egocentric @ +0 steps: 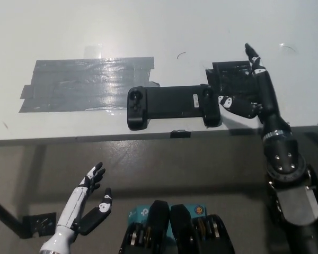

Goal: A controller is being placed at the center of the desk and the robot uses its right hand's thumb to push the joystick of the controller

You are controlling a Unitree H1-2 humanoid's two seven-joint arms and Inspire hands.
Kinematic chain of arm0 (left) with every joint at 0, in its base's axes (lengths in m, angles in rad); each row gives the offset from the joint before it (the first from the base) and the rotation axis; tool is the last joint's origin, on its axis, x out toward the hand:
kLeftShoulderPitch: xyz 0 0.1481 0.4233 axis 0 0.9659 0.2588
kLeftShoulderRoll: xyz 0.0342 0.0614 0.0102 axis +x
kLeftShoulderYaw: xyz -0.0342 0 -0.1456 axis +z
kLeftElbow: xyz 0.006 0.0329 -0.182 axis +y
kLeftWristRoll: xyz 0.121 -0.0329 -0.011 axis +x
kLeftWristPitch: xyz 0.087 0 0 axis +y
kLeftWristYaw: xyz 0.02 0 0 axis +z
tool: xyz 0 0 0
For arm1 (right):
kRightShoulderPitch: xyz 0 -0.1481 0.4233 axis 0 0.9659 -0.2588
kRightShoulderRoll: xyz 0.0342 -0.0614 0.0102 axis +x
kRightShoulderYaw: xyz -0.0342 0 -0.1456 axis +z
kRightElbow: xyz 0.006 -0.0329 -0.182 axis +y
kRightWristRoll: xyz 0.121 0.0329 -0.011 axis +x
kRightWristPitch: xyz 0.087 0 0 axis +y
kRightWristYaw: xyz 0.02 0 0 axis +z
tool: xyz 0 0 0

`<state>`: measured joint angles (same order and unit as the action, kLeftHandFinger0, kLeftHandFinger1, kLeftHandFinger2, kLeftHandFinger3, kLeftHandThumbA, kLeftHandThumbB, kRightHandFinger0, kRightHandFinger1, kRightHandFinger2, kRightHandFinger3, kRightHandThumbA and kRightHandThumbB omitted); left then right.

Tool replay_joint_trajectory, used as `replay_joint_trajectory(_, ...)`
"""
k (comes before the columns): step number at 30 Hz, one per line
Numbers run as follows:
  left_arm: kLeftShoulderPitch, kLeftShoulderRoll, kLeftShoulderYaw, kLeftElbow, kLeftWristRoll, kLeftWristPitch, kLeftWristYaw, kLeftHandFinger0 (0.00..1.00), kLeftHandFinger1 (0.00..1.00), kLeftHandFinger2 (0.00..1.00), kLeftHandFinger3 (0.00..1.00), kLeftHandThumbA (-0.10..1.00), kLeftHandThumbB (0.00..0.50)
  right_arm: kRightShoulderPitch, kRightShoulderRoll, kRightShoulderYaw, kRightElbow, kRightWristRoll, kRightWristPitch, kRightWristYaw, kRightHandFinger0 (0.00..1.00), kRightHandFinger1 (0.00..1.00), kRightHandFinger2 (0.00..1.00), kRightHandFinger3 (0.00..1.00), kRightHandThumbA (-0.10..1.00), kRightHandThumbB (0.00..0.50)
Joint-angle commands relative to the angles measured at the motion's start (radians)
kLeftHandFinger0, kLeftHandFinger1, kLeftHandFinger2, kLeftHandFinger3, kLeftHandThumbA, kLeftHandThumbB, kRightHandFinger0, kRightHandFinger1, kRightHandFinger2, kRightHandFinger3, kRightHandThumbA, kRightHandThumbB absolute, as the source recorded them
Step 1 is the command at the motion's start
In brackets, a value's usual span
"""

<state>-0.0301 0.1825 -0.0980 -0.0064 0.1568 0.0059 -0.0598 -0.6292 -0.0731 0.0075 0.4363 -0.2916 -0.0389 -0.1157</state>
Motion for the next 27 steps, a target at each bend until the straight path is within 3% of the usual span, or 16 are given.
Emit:
replay_joint_trajectory(1, -0.010, 0.004, 0.003, -0.041, 0.005, -0.020, -0.005, 1.00, 1.00, 1.00, 1.00, 0.31, 0.008, -0.114, 0.012, -0.006, 0.116, 0.011, -0.022, -0.055, 1.00, 1.00, 1.00, 1.00, 0.92, 0.286)
replay_joint_trajectory(6, -0.018, 0.003, 0.006, -0.037, -0.010, -0.021, -0.012, 1.00, 1.00, 1.00, 1.00, 0.25, 0.017, -0.173, 0.019, 0.016, 0.245, -0.018, -0.028, -0.107, 1.00, 1.00, 1.00, 1.00, 0.92, 0.253)
replay_joint_trajectory(13, -0.024, 0.006, 0.005, -0.056, -0.011, 0.007, -0.023, 1.00, 1.00, 1.00, 1.00, 0.03, 0.020, -0.229, 0.032, 0.022, 0.353, -0.002, -0.042, -0.130, 1.00, 1.00, 1.00, 1.00, 0.93, 0.262)
replay_joint_trajectory(22, -0.028, 0.009, 0.006, -0.066, -0.008, 0.021, -0.033, 1.00, 1.00, 1.00, 1.00, 0.01, 0.022, -0.267, 0.037, 0.013, 0.452, 0.023, -0.078, -0.149, 1.00, 1.00, 1.00, 1.00, 0.93, 0.238)
replay_joint_trajectory(23, -0.028, 0.010, 0.006, -0.068, -0.007, 0.023, -0.033, 1.00, 1.00, 1.00, 1.00, 0.01, 0.021, -0.271, 0.036, 0.012, 0.466, 0.025, -0.077, -0.152, 1.00, 1.00, 1.00, 1.00, 0.94, 0.253)
replay_joint_trajectory(24, -0.030, 0.011, 0.006, -0.067, -0.005, 0.020, -0.033, 1.00, 1.00, 1.00, 1.00, 0.01, 0.021, -0.274, 0.037, 0.009, 0.475, 0.030, -0.086, -0.158, 1.00, 1.00, 1.00, 1.00, 0.87, 0.197)
replay_joint_trajectory(25, -0.030, 0.013, 0.005, -0.068, -0.002, 0.023, -0.034, 1.00, 1.00, 1.00, 1.00, 0.01, 0.021, -0.273, 0.039, 0.002, 0.474, 0.038, -0.077, -0.159, 1.00, 1.00, 1.00, 1.00, 0.55, 0.075)
replay_joint_trajectory(26, -0.030, 0.014, 0.005, -0.069, -0.002, 0.023, -0.035, 1.00, 1.00, 1.00, 1.00, 0.02, 0.014, -0.274, 0.040, 0.002, 0.478, 0.034, -0.073, -0.173, 1.00, 1.00, 1.00, 1.00, 0.26, 0.021)
replay_joint_trajectory(27, -0.030, 0.014, 0.005, -0.069, -0.003, 0.024, -0.036, 1.00, 1.00, 1.00, 1.00, 0.04, 0.008, -0.276, 0.041, 0.001, 0.485, 0.032, -0.071, -0.190, 1.00, 1.00, 1.00, 1.00, -0.08, 0.009)
